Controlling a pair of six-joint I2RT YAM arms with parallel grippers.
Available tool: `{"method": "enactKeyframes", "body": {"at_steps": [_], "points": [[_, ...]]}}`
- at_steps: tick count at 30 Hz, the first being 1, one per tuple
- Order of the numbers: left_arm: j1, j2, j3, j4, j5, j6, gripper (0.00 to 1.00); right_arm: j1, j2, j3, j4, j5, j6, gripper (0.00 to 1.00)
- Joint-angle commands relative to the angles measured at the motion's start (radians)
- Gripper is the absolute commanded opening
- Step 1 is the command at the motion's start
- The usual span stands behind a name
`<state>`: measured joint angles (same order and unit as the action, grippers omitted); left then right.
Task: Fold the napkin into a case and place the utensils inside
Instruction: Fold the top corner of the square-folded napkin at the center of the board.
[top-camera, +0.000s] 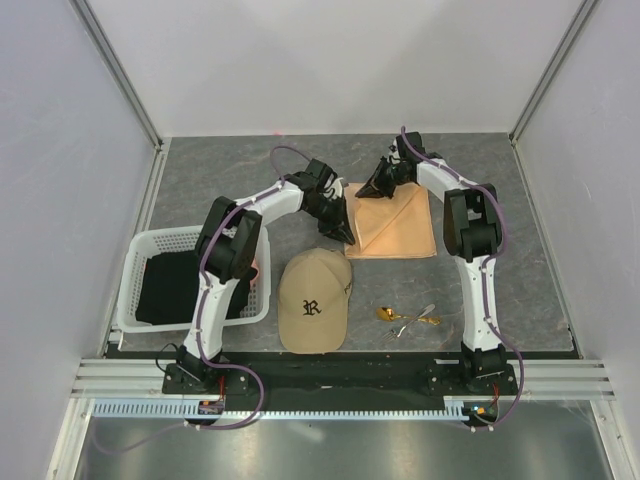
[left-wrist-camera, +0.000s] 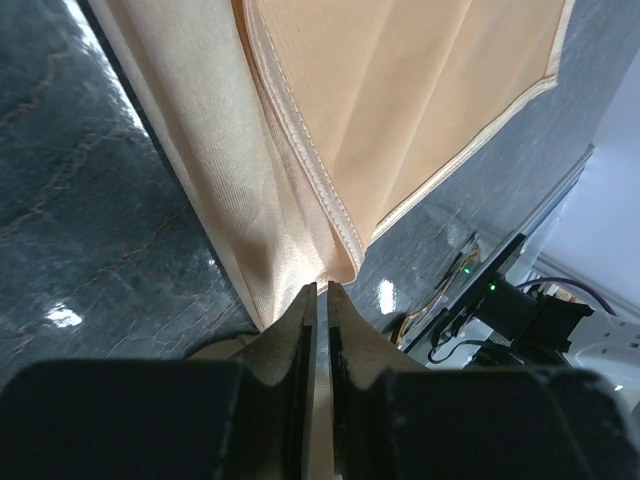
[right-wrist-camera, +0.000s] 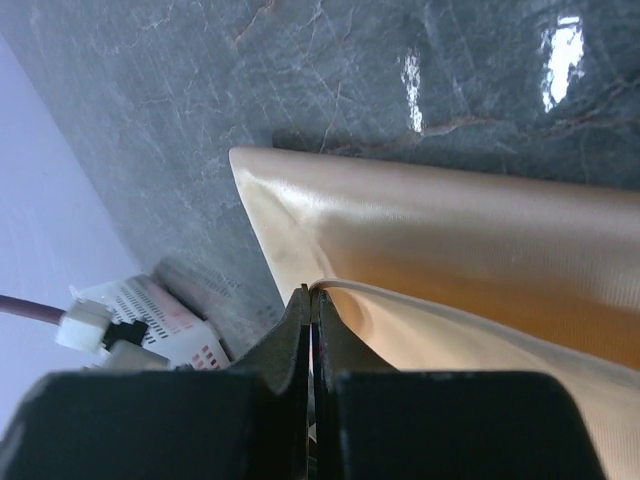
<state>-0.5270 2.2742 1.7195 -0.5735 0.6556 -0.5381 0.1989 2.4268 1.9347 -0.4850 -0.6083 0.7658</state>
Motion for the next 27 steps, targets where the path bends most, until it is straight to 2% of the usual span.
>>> {"method": "enactKeyframes", "body": {"at_steps": [1, 9, 14, 18, 27], "points": [[-0.021, 0.002, -0.021, 0.014, -0.008, -0.017, 0.14, 0.002, 0.023, 0.059, 0.066, -0.027, 0.056, 0.00], [-0.018, -0.025, -0.037, 0.017, -0.016, -0.013, 0.12, 0.002, 0.049, 0.090, 0.109, -0.051, 0.112, 0.00], [0.015, -0.108, -0.044, 0.047, -0.011, -0.049, 0.10, 0.004, 0.046, 0.084, 0.128, -0.067, 0.130, 0.00], [0.058, -0.101, -0.047, 0.077, 0.022, -0.092, 0.06, 0.011, 0.041, 0.079, 0.140, -0.070, 0.138, 0.00], [0.044, -0.067, -0.080, 0.103, 0.064, -0.105, 0.03, 0.014, 0.054, 0.072, 0.171, -0.064, 0.167, 0.01]]}}
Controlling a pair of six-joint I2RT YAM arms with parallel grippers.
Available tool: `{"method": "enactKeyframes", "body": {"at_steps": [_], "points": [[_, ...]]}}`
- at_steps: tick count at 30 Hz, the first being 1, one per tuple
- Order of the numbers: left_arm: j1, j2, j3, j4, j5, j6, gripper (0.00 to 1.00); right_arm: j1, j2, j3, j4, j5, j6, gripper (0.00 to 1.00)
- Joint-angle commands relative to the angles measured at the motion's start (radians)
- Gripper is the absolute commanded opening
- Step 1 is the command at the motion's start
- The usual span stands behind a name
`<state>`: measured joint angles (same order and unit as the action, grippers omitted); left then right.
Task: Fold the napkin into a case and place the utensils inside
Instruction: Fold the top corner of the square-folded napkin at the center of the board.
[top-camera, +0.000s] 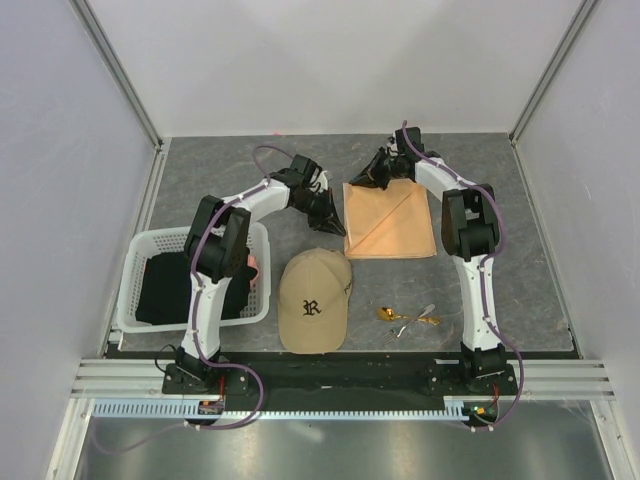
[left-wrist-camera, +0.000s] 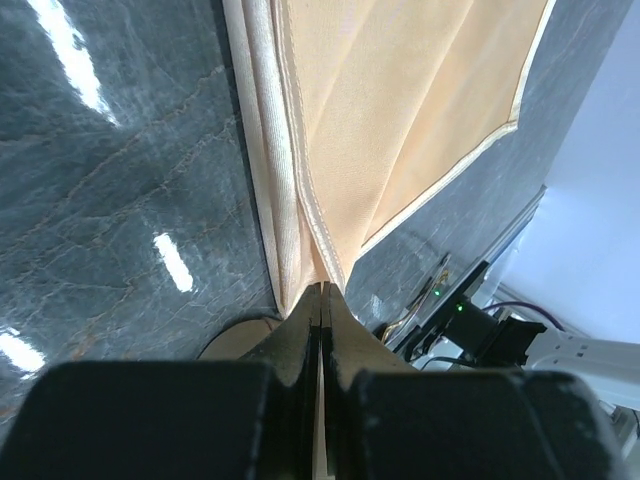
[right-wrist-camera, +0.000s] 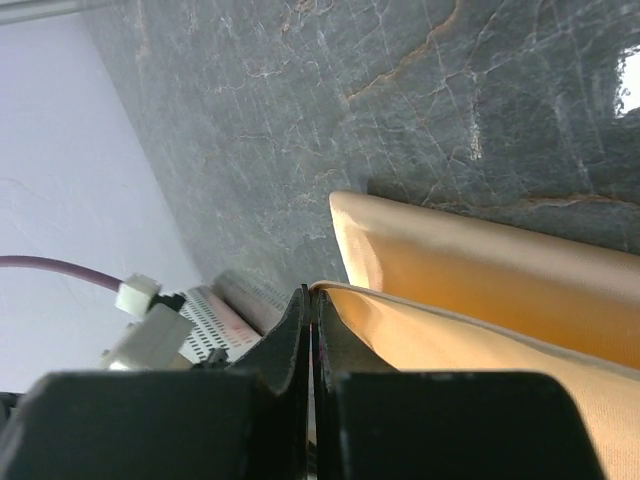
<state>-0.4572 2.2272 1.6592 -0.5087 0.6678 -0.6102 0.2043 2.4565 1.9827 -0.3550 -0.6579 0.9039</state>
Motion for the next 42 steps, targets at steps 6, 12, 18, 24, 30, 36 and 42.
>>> {"method": "enactKeyframes", "body": {"at_steps": [6, 12, 18, 24, 30, 36, 42], "points": [[-0.034, -0.031, -0.013, 0.039, 0.038, -0.031, 0.03, 0.010, 0.044, 0.024, 0.047, -0.016, 0.033, 0.04], [-0.023, -0.055, 0.004, 0.033, 0.029, -0.033, 0.03, 0.010, 0.038, 0.011, 0.045, -0.019, 0.029, 0.24], [-0.028, -0.024, 0.050, 0.036, 0.072, -0.057, 0.03, -0.009, 0.003, 0.054, 0.042, -0.028, 0.047, 0.49], [-0.051, -0.005, 0.096, 0.035, 0.090, -0.063, 0.03, -0.068, -0.117, 0.004, 0.022, -0.035, 0.012, 0.55], [-0.072, 0.054, 0.129, 0.036, 0.144, -0.077, 0.03, -0.154, -0.203, -0.140, -0.010, -0.066, -0.102, 0.42], [-0.080, 0.077, 0.131, 0.027, 0.153, -0.062, 0.04, -0.227, -0.220, -0.235, -0.010, -0.054, -0.171, 0.20], [-0.077, 0.133, 0.142, -0.027, 0.101, 0.000, 0.04, -0.270, -0.157, -0.206, -0.009, -0.045, -0.206, 0.13]]}}
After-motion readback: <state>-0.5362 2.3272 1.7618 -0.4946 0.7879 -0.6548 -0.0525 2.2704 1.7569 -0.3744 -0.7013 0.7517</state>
